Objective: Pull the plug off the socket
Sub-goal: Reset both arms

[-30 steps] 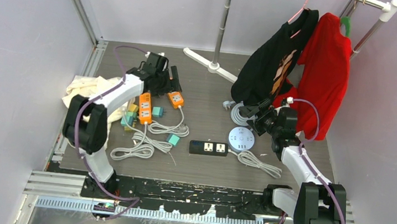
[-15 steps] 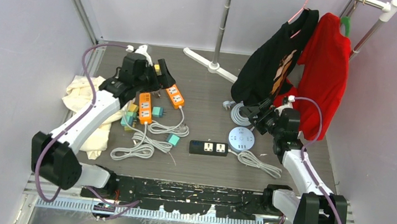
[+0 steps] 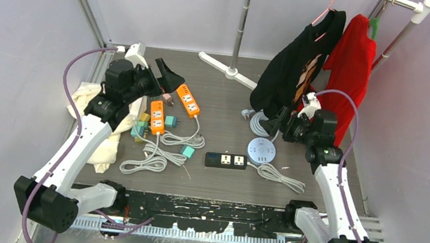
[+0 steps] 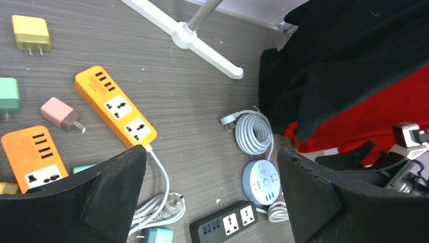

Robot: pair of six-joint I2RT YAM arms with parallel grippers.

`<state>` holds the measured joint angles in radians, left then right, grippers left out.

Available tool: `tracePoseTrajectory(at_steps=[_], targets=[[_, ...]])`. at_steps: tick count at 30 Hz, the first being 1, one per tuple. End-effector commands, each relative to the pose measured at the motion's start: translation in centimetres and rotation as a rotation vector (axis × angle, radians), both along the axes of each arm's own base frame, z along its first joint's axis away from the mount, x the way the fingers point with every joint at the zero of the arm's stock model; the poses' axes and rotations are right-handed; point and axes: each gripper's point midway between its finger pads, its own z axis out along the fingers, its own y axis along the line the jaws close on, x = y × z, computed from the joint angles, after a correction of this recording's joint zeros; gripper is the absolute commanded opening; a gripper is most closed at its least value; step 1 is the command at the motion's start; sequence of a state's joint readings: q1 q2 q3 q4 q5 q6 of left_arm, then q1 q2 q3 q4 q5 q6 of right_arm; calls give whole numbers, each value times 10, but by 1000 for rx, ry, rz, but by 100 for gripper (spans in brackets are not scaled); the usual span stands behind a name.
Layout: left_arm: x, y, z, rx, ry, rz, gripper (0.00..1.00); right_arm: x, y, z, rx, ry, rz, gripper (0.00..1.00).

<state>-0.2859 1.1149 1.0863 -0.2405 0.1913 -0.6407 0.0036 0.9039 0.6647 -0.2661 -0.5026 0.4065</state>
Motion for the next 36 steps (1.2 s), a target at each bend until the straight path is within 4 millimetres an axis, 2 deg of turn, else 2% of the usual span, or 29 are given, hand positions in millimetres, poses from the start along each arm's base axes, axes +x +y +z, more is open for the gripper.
tracePoseTrajectory(at_steps=[1,3,7,12,17,19,23,26,29,36], targets=[[-8,-7,42,-59,-103,-60,99,-23,-12,35,-268,-113,176,100],[-11,-6,52,-63,-119,-63,99,-25,-21,53,-340,-145,168,100],[-18,-5,76,-71,-149,-65,100,-15,-43,97,-424,-194,39,100],[-35,-2,111,-61,-194,-85,99,-10,-59,164,-499,-324,-51,100],[-57,5,149,-71,-248,-86,99,-9,-75,226,-455,-417,-233,100],[-67,7,170,-72,-276,-89,99,-13,-79,252,-411,-464,-299,100],[-83,11,198,-58,-323,-99,99,-24,-85,300,-349,-562,-385,100],[-91,15,212,-52,-359,-97,99,-34,-86,326,-324,-623,-414,100],[-97,17,222,-52,-384,-94,99,-41,-87,343,-305,-667,-434,100],[-110,20,234,-44,-411,-100,99,-50,-89,358,-291,-710,-454,100]])
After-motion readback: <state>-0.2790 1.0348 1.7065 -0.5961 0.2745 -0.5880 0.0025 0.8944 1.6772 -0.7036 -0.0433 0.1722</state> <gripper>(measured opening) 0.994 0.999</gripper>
